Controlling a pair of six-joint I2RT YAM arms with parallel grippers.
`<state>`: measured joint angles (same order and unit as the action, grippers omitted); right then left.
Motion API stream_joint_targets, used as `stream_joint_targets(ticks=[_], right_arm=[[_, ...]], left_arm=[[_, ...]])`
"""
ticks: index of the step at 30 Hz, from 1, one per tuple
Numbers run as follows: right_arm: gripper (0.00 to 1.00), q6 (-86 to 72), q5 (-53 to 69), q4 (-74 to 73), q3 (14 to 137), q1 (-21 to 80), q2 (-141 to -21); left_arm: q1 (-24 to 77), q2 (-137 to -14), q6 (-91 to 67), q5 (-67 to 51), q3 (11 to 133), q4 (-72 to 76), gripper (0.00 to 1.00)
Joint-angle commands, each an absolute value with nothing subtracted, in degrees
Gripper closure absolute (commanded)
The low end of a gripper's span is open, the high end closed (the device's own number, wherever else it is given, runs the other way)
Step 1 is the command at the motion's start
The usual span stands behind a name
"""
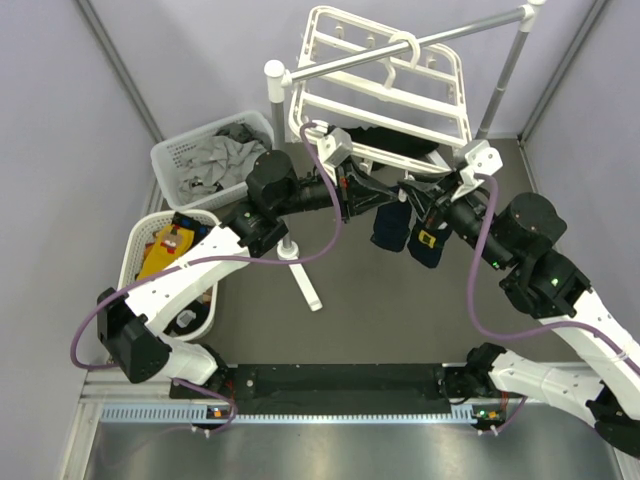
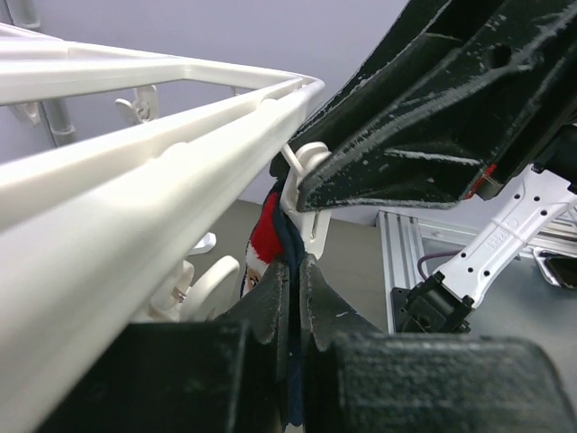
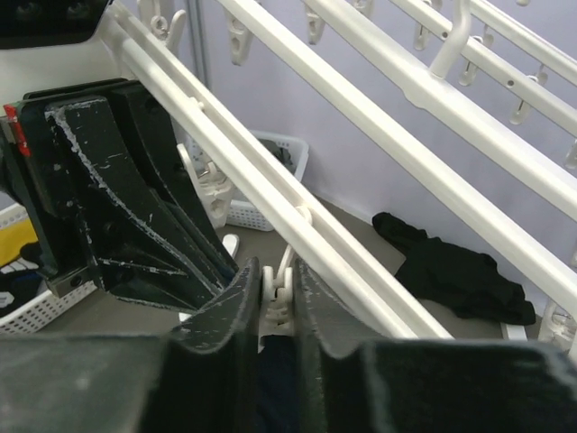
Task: Clip the socks to the hanger
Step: Clamp the sock onto the hanger, then open the clamp at the hanger.
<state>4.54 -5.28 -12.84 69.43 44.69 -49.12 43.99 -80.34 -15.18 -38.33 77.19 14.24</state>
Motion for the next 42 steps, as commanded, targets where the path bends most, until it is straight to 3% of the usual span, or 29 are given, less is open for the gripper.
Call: stream_joint_targets(ticks=[1,5,8,14,16,24,32,42], right_arm=[[0.8,5.1,-2.11,-16.7,68.91,44.39,-49.04],[0.62,4.83,-3.07,-16.79,69.08,44.47,-49.04],[0.56,4.48,-5.17,-16.96,69.17,44.39,-49.04],[0.45,3.69,-9.22,-16.61,68.73,44.38,-48.43],[0.43,3.34,-11.58,-16.44,68.64,44.47,-48.17],[0.35,1.93,-18.1,-15.73,67.41,44.47,-46.93],[0.32,2.37,-21.97,-15.56,67.06,44.38,-46.67],[0.31,3.25,-23.11,-15.47,66.71,44.38,-46.14]], left_arm=[[44.21,-77.87,-16.52,-39.02,77.43,21.36,1.0],[44.21,-78.13,-16.52,-38.76,77.08,21.36,1.0],[44.21,-78.22,-16.09,-38.15,76.64,20.83,0.99],[44.21,-77.61,-13.45,-34.99,76.29,17.15,0.79],[44.21,-76.99,-10.56,-33.06,76.11,14.78,0.77],[44.21,-74.62,-4.05,-23.92,72.78,11.33,0.5],[45.79,-74.27,-2.2,-18.03,68.83,16.51,0.4],[55.89,-74.35,5.36,-3.35,63.2,28.38,0.22]])
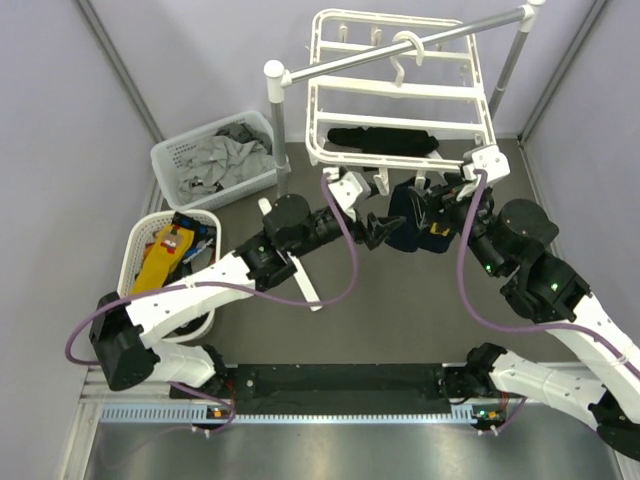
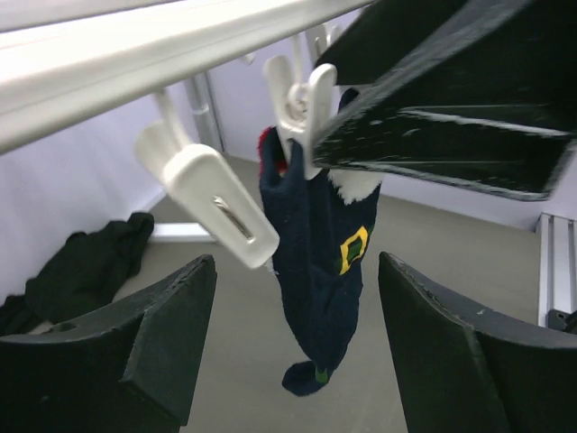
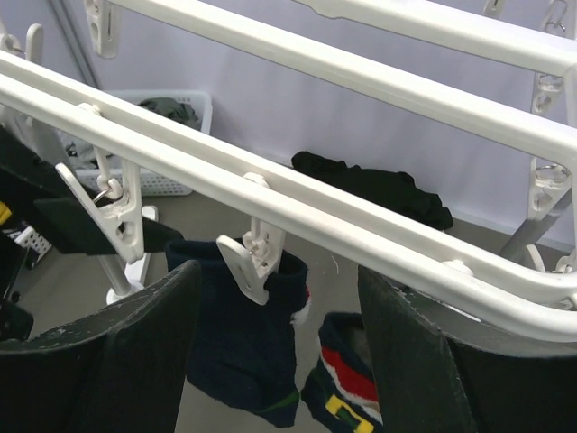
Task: Clip the socks to the hanger
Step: Open the clamp at the hanger.
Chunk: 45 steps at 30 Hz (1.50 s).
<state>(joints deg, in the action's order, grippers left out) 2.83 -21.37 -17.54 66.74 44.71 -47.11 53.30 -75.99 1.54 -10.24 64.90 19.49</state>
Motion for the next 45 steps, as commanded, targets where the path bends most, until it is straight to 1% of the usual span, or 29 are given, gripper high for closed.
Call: stream_joint_targets(ticks=[1,7,13,18,23,31,35,36,39,45], right_arm=[[0.3,3.34,-23.2,-15.47,66.62,44.47,-46.14],[0.3,3.6,-23.55,-15.21,66.1,44.38,-45.88],[0.29,3.69,-23.99,-15.12,65.74,44.47,-45.7],[0.29,3.95,-24.34,-15.03,65.57,44.38,-45.44],[0.29,4.13,-24.52,-14.94,65.3,44.38,-45.35],[0.29,4.57,-25.49,-14.94,64.42,44.47,-44.48],[0.29,4.75,-26.01,-15.29,64.07,44.39,-44.03],[0.29,4.75,-26.1,-15.38,63.99,44.47,-44.12],[0.29,4.83,-26.19,-15.64,63.9,44.39,-43.86],[0.28,5.1,-26.46,-16.08,63.9,44.47,-43.07]], left_arm=[[56.33,-74.36,5.62,-2.56,62.85,29.0,0.22],[57.65,-75.06,5.98,1.83,61.26,31.81,0.2],[58.27,-74.97,5.98,5.27,58.89,35.33,0.23],[58.89,-74.27,6.15,8.08,56.69,37.87,0.2],[58.89,-74.27,10.09,15.36,55.9,42.26,0.2],[58.89,-76.02,15.9,18.89,56.95,46.93,0.21],[58.89,-77.52,17.14,20.04,58.01,48.16,0.26],[58.89,-77.78,17.14,19.95,58.27,48.51,0.3],[58.8,-78.83,16.88,19.25,58.71,48.78,0.36],[58.89,-79.36,16.0,17.84,59.24,48.08,0.42]])
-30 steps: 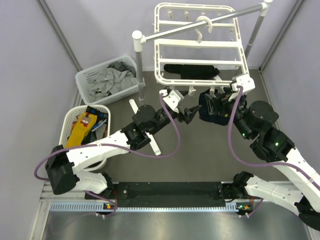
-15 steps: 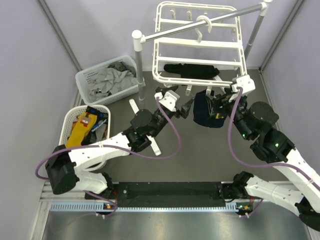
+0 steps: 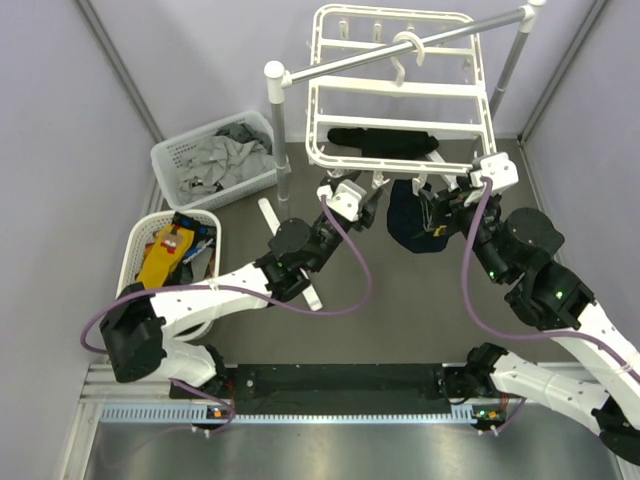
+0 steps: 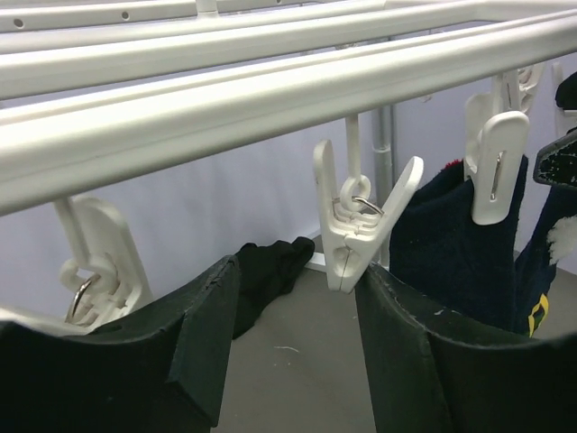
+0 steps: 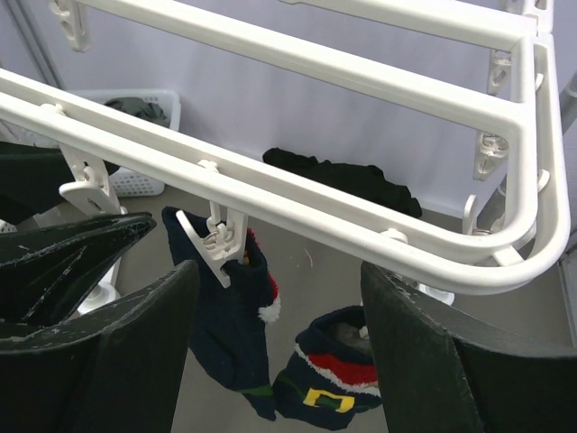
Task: Clip the socks to the hanger
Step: Open the clamp at the hanger.
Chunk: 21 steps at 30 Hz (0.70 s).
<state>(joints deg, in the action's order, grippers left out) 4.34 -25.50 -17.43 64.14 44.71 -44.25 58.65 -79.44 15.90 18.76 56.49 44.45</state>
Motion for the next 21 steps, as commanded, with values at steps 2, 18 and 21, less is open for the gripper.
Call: stream_joint_targets(ticks=[2,18,21], right_arm=[[0.28,5.01,-26.28,-16.26,63.9,44.47,-42.8],[0.28,2.64,-26.45,-16.61,61.61,44.38,-39.9],[0.28,2.72,-26.72,-16.7,61.26,44.47,-39.46]], left_arm=[[58.97,-79.37,15.91,17.49,59.33,48.16,0.43],[65.12,-82.26,25.73,26.35,59.94,53.43,0.32],[66.79,-84.37,29.43,30.39,60.55,57.12,0.31]])
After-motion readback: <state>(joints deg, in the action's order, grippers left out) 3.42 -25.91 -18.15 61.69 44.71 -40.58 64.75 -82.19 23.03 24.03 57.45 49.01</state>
